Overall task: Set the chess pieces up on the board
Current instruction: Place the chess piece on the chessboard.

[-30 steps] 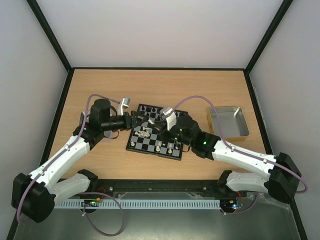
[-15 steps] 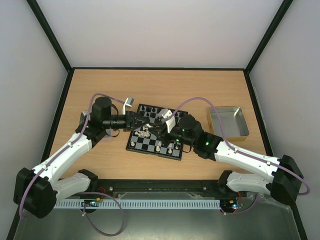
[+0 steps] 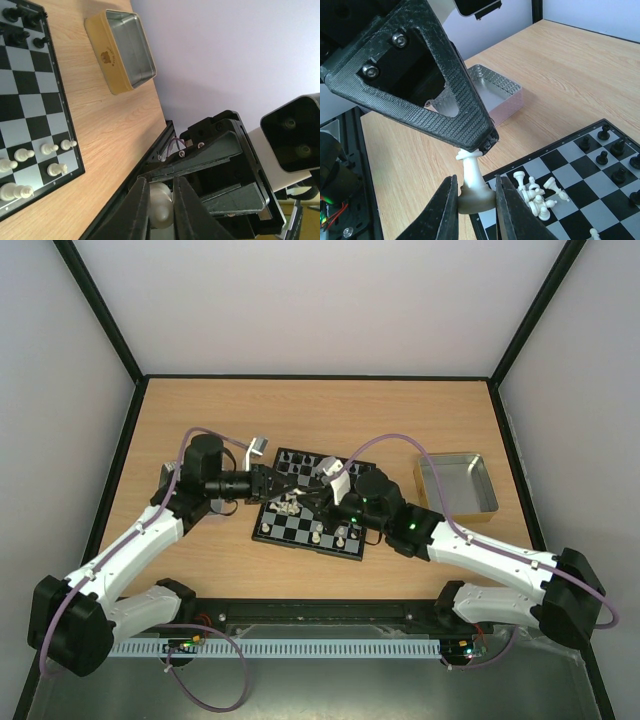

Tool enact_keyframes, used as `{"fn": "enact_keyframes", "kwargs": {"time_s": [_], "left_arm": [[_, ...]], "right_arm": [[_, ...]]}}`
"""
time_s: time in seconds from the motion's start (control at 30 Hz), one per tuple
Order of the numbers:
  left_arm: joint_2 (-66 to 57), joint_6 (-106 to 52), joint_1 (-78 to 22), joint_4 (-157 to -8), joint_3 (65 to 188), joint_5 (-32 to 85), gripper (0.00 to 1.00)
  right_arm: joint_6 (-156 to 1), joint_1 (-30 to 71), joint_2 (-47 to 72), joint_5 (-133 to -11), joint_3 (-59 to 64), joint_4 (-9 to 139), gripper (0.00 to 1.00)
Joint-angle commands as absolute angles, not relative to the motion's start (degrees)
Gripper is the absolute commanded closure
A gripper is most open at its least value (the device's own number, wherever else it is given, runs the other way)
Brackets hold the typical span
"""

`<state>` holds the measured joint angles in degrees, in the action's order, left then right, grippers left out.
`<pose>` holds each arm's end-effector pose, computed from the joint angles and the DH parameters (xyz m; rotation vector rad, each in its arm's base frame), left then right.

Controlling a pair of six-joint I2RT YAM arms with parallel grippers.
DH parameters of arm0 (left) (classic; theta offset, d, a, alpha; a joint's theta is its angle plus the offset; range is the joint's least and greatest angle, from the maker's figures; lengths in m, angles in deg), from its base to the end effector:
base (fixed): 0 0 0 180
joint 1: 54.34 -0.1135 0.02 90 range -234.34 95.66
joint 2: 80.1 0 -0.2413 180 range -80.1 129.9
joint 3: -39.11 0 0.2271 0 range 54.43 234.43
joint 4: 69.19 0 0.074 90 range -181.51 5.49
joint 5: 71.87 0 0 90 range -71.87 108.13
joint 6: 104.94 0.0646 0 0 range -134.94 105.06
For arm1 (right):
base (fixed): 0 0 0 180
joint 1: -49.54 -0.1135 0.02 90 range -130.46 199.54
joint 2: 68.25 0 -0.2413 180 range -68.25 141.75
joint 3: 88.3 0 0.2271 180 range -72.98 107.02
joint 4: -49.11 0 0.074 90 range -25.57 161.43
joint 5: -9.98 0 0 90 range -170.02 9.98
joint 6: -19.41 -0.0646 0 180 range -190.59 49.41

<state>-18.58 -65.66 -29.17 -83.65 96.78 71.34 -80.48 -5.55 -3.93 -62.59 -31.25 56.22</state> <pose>0.1939 -0.1483 0.2749 0.2684 2.1499 -1.7097 0.1398 0.2342 0.2685 -0.9554 1.6968 1.0560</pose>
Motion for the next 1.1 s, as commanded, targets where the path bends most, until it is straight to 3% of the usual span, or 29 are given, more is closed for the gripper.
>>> {"fn": "enact_keyframes", "kwargs": {"time_s": [0.0, 0.1, 0.2, 0.3, 0.5, 0.77, 1.07], "left_arm": [[-19.20, -64.02, -29.27, -85.04, 97.12, 73.07, 0.93], [-18.97, -62.79, -29.24, -85.84, 97.15, 72.42, 0.97], [-19.32, -59.28, -29.25, -90.38, 98.05, 67.62, 0.96], [-19.50, -55.40, -29.21, -96.04, 99.15, 59.62, 0.95], [-19.24, -50.51, -25.42, -102.75, 99.46, 41.54, 0.93], [-12.40, -51.18, -8.35, -109.82, 102.29, 9.93, 0.93], [-1.14, -55.10, 1.82, -109.33, 102.92, 0.52, 0.91]], "right_arm": [[-80.88, -5.26, -2.89, -63.83, -29.27, 56.85, 0.93], [-81.91, -5.24, -2.48, -65.34, -28.85, 57.41, 0.82], [-83.94, -5.30, -2.25, -69.41, -28.43, 58.43, 0.56], [-85.62, -5.26, -2.78, -73.30, -28.92, 59.06, 0.41], [-92.22, -5.26, -5.80, -88.17, -31.61, 58.11, 0.35], [-108.74, -4.52, -6.92, -114.50, -31.76, 64.93, 0.31], [-114.10, -3.82, -7.17, -118.74, -33.05, 67.43, 0.30]]}}
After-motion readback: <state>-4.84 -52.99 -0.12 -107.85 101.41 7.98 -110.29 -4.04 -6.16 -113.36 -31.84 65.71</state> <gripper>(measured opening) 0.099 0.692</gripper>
